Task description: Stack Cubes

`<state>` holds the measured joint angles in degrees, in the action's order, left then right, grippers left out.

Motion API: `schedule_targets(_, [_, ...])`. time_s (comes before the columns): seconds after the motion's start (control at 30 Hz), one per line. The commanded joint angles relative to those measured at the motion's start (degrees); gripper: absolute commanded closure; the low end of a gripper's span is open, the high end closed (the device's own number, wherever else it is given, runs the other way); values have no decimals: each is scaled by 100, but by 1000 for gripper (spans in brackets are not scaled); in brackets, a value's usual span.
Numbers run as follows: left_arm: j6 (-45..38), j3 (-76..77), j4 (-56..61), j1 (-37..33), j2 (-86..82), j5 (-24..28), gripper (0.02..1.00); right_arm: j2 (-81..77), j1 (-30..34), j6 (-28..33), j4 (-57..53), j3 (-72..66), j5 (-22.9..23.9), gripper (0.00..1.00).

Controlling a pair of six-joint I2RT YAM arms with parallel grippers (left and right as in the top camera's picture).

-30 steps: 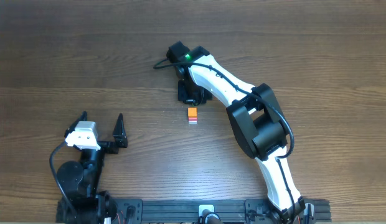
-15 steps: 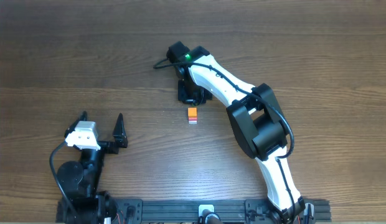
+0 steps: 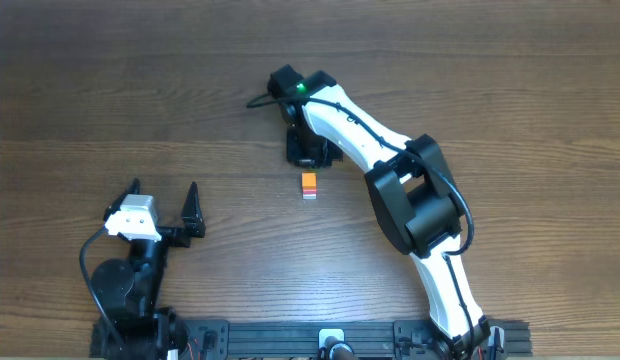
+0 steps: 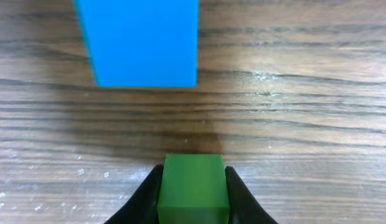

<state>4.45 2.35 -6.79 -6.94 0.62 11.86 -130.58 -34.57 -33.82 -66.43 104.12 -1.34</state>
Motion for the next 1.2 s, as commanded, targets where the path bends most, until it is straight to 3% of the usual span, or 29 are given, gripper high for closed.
schedule_targets(0.03, [-83,-52,24,-31,-42,55,18,-98,-39,46,-227,518,101,912])
schedule_targets(0.57, [-83,-52,24,-31,-42,55,23,-11,-105,24,-1657,1954,190,928])
schedule_targets(1.2, [-83,-52,24,-31,-42,55,18,424,-621,-535,-2483,1982,400,934])
